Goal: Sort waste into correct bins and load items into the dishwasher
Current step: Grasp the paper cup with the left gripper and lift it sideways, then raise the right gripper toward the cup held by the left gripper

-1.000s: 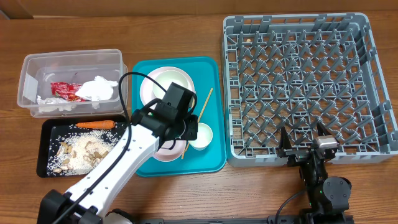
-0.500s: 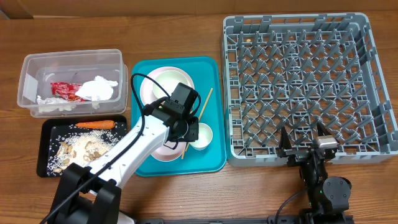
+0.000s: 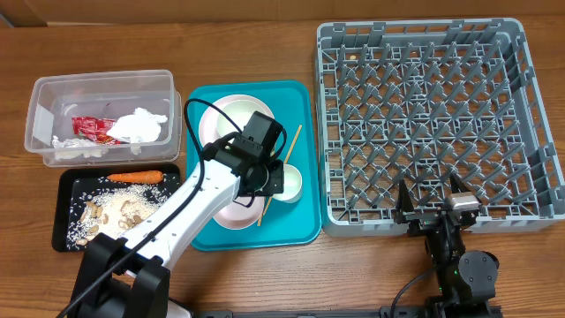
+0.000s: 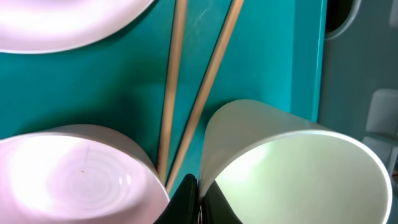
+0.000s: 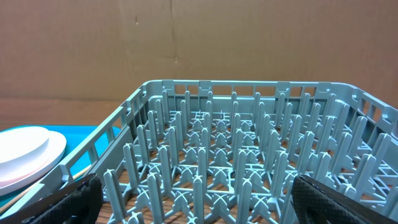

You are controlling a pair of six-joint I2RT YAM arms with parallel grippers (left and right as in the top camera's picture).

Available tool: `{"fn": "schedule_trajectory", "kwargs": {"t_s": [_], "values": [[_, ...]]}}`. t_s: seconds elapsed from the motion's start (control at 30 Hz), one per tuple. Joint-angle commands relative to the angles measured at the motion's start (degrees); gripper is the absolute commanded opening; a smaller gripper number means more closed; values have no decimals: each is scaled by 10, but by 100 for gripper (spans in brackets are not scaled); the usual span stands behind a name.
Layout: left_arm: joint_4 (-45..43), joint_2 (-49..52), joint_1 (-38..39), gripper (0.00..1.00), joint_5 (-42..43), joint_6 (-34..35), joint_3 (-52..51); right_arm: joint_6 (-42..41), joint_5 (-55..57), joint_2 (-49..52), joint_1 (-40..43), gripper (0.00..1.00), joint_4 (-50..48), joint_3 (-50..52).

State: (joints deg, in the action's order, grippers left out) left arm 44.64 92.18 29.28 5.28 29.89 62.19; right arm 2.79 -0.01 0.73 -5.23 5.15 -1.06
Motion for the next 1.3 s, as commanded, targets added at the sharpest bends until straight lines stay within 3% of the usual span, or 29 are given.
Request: {"fn": "schedule_trajectory", "kwargs": {"t_s": [0.0,0.1,0.2,0.43,0.53,0.77,1.0,1.27], "values": [[5,-1,-15,4,2,-1,23,1,-1,-6,2,100,-3,6],[15,-2,-47,4,29,0,41,1,-1,-6,2,100,-3,6],[16,-2,-100,4,110,-6,56,1,-1,-6,2,100,-3,6],[-16,-1,-249,4,480,-152,61,1,-1,-6,2,100,-3,6],[-6,-2,-291,4,555,-194,61,1,-1,-6,2,100,-3,6],[60,-2,-348,4,654,-205,61,0,-2,-6,2,100,-3,6],[44,-1,-348,4,705,-257,61,-4,-20,-6,1,100,-4,6],[26,-1,-348,4,708,-274,61,-115,-87,-5,1,100,-4,-12]]}}
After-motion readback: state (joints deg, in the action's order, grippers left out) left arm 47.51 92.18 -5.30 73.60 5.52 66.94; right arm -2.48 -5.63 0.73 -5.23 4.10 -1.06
